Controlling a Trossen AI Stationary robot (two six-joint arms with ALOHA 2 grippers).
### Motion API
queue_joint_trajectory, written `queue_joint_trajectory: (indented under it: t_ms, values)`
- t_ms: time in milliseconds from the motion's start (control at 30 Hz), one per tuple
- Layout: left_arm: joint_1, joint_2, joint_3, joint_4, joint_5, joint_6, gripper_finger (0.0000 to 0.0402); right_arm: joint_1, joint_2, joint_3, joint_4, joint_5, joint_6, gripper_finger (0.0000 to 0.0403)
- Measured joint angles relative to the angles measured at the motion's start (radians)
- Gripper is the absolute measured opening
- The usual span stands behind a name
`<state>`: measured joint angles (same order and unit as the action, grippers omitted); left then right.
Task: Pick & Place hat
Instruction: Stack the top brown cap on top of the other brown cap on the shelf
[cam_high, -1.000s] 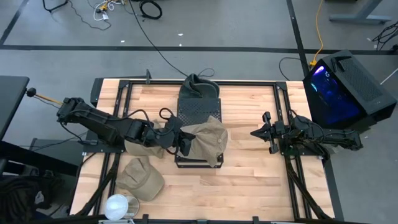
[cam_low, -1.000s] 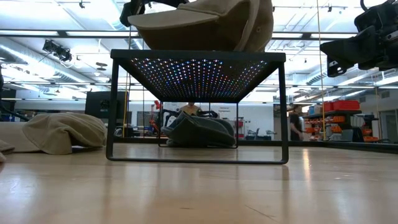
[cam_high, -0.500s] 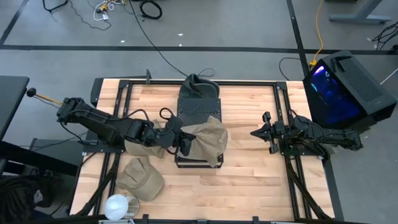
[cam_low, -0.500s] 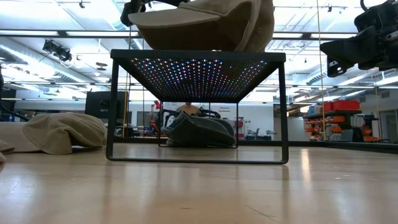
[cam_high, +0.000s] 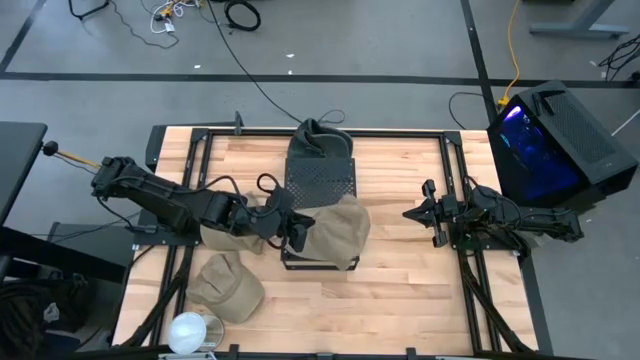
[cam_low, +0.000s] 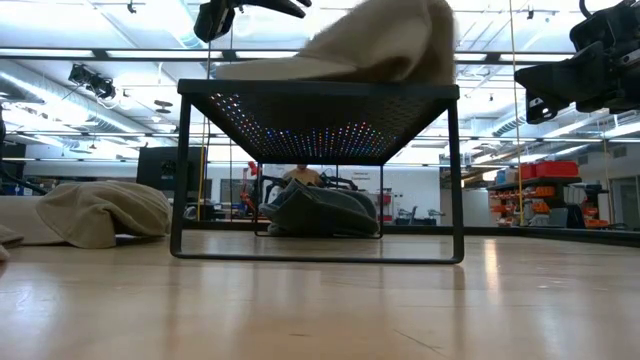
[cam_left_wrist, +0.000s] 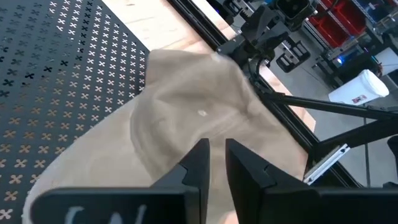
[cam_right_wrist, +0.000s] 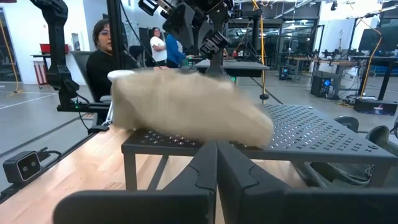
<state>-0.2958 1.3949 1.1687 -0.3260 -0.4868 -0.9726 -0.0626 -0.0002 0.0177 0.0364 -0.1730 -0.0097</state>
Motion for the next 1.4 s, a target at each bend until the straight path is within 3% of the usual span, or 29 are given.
queue_joint_trajectory:
  t_ms: [400, 867, 1233, 1400]
  values:
    - [0.0, 0.0, 0.0, 0.0, 0.001, 0.007, 0.0064, 0.0, 0.0, 0.0, 0.0, 0.0, 0.0, 0.0007]
    - [0.002, -0.1, 0.001, -0.015, -0.008, 0.196, 0.0064, 0.0, 0.0, 0.0, 0.0, 0.0, 0.0, 0.0007]
    - [0.003, -0.2, 0.002, -0.233, -0.017, 0.317, 0.0082, 0.0, 0.0, 0.0, 0.0, 0.0, 0.0, 0.0007]
    - [0.003, -0.214, 0.002, -0.314, 0.033, 0.423, 0.0109, 0.0, 0.0, 0.0, 0.0, 0.0, 0.0, 0.0007]
